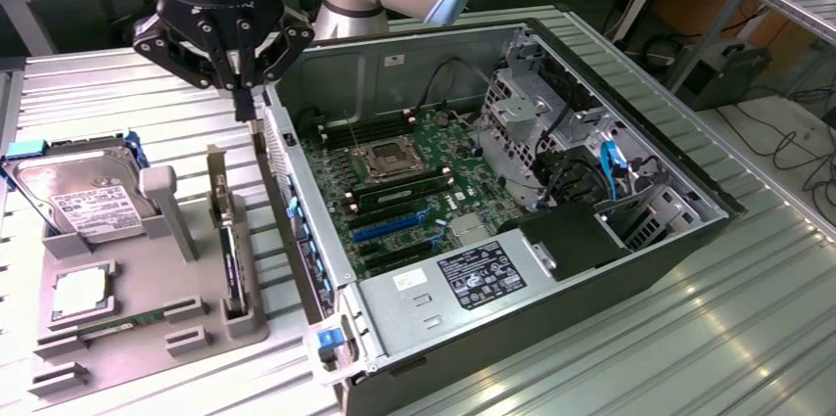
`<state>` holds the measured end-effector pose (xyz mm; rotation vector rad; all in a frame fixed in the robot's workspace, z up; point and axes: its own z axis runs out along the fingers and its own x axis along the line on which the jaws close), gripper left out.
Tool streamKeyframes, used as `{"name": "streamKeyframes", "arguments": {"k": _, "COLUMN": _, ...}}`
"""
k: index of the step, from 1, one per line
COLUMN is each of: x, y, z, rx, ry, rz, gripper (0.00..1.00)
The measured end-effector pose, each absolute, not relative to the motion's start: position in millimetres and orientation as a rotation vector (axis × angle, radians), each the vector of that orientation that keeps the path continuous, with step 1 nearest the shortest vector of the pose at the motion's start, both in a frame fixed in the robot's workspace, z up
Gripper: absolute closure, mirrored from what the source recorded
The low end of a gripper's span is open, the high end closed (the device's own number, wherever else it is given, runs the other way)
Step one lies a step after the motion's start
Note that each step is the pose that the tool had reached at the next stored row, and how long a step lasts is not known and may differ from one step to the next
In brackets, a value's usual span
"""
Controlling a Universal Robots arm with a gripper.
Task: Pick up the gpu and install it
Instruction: 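Reach for the gpu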
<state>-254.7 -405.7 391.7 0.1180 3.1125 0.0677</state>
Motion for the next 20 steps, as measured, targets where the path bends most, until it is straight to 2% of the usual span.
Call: {"name": "streamKeyframes", "arguments": {"k": 20, "x": -277, "y": -409, "z": 387, "rx": 0.118, "ry": 3.113, "rz": 0.068, "gripper": 0.89}}
